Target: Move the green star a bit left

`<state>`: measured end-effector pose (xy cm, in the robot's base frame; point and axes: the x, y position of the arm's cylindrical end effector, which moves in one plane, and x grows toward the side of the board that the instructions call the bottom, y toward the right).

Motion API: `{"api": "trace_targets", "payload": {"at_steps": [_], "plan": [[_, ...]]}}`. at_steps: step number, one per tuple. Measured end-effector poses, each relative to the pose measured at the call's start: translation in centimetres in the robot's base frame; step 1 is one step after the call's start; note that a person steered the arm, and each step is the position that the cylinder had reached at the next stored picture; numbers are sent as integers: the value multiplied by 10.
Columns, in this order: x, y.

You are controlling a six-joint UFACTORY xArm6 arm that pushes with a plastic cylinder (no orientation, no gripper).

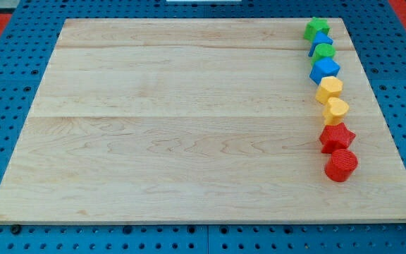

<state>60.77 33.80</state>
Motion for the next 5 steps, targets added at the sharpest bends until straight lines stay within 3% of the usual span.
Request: {"api": "trace_targets", "payload": {"at_steps": [1,2,5], "plan": [[-43,2],[-117,2],[-394,-6]]}}
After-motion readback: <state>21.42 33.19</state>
